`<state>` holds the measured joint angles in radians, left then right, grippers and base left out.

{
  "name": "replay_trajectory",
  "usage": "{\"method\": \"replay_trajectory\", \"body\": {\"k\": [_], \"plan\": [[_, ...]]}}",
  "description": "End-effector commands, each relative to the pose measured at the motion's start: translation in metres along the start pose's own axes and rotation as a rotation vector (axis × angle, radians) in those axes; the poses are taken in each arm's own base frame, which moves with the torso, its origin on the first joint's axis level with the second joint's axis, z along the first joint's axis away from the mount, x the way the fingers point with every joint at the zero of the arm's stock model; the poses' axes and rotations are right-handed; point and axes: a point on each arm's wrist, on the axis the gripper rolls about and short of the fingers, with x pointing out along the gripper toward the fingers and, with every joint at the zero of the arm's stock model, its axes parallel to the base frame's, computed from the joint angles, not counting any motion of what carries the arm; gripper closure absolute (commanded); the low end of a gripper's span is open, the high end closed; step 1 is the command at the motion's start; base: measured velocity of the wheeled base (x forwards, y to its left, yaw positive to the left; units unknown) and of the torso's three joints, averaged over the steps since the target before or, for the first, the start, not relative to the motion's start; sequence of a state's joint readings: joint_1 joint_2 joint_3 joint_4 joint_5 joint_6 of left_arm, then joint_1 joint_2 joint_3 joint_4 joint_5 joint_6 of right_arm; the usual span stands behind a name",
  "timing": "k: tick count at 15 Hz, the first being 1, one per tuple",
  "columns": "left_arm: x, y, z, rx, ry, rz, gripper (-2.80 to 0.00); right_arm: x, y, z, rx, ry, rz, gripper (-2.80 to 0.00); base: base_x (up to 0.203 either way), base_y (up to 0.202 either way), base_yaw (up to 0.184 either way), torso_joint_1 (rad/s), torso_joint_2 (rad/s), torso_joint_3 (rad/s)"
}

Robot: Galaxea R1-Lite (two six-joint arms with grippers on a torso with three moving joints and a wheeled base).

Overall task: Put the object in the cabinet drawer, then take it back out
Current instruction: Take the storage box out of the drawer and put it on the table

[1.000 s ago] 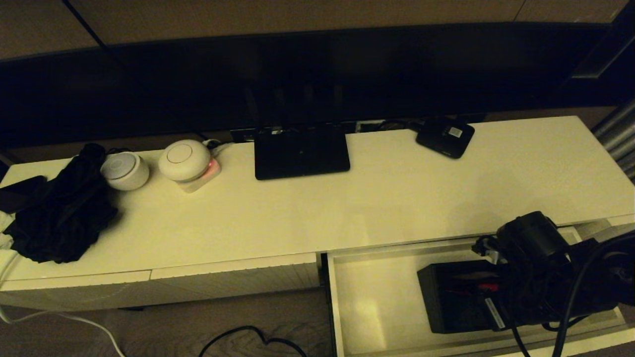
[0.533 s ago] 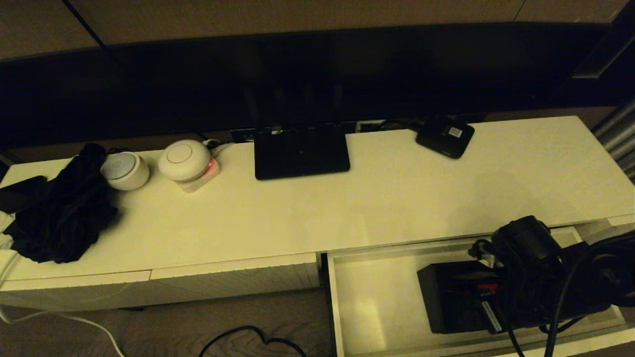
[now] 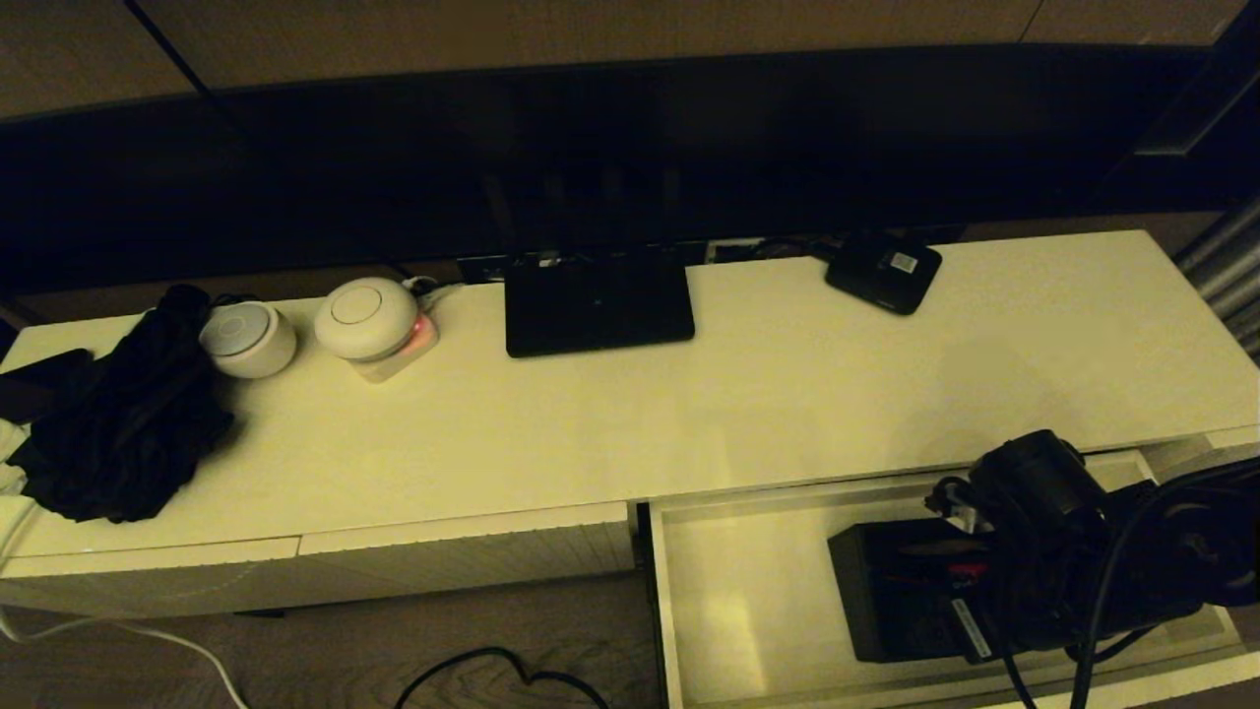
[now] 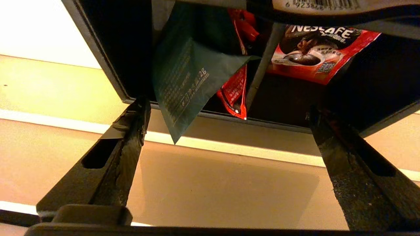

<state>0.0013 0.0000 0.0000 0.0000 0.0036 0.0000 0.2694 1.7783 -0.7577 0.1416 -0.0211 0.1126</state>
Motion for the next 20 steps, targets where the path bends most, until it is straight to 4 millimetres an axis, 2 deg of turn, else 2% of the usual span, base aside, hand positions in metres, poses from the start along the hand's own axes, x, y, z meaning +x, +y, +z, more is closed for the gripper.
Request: {"method": "replay_trajectory", "body": {"k": [1, 15, 20], "plan": [[0.0002, 0.0000, -0.0009, 0.000, 0.003, 0.001, 0.00, 0.0024, -0.0001, 0.0007, 0.000, 0.001, -0.001, 0.00, 0.000, 0.000, 0.000, 0.000, 0.00, 0.000], [0.0002, 0.0000, -0.0009, 0.000, 0.003, 0.001, 0.00, 0.0046, 0.0021, -0.0024, -0.009, 0.009, 0.005, 0.00, 0.000, 0.000, 0.000, 0.000, 0.00, 0.000], [0.0002, 0.0000, -0.0009, 0.000, 0.003, 0.001, 0.00, -0.0048, 0.0014, -0.0048, -0.012, -0.023, 0.006, 0.00, 0.000, 0.000, 0.000, 0.000, 0.00, 0.000]]}}
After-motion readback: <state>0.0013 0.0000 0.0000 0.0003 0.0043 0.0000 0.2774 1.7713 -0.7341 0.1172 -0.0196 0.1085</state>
